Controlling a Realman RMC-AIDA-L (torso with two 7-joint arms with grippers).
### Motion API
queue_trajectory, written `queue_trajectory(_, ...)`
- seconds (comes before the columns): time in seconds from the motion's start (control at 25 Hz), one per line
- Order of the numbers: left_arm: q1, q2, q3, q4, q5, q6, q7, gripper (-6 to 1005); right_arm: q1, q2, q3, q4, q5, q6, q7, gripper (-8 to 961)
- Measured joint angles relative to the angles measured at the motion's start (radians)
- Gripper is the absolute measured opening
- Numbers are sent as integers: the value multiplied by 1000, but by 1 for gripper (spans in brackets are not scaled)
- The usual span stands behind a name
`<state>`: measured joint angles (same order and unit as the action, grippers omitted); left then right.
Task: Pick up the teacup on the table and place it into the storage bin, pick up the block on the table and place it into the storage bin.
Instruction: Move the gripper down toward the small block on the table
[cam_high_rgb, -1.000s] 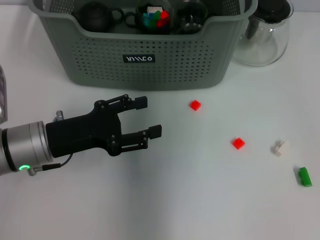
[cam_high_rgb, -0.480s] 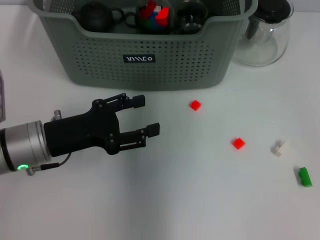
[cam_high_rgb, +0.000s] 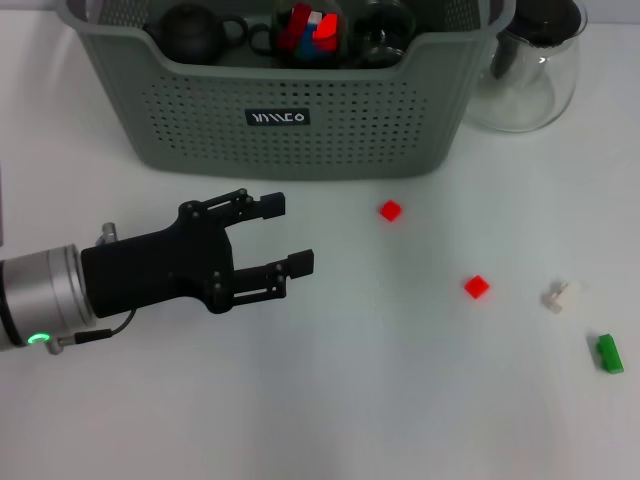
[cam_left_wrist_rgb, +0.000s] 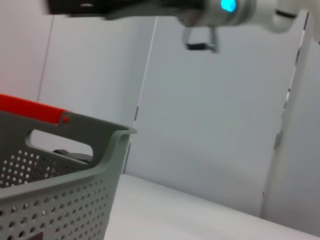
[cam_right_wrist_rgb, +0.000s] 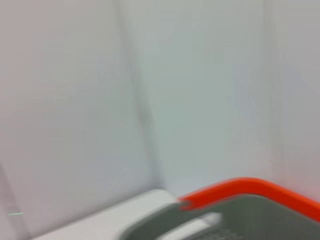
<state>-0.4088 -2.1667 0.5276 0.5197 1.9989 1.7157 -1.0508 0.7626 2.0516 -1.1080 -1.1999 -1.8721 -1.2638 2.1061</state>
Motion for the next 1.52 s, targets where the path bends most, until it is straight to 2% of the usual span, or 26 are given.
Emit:
queue_trajectory(0.08,2,2,-1,2,8,2,3,785,-66,-27,-3,-18,82,-129,-75,748)
queue_trajectory(0.2,2,3,-1,6,14,3,4,785,-114,-35,-3,-43,76,-291,-120,745)
queue_trajectory(0.36,2,2,-1,8,15,-5,4,785,-168,-10,9,-91,-6,-435,-152,735)
queue_trajectory(0.68,-1,2,-1,8,15,-10,6,785,-223,37,19,-102,-119,-587,-245,716)
queue_trajectory(0.92,0,2,-1,7,15,-11,6,785,-333,30,63,-120,-146,-621,-273,702)
queue_trajectory(1.08,-8,2,-1,3,15,-15,6,785,-380,39,197,-116,-241,-608,-298,692)
queue_trajectory(1.32,-10,2,0,1,10,-22,6,785,-404,42,259,-67,-303,-589,-380,678)
queue_trajectory(1.52,-10,2,0,1,8,-22,6,785,-392,43,265,-65,-431,-589,-341,666)
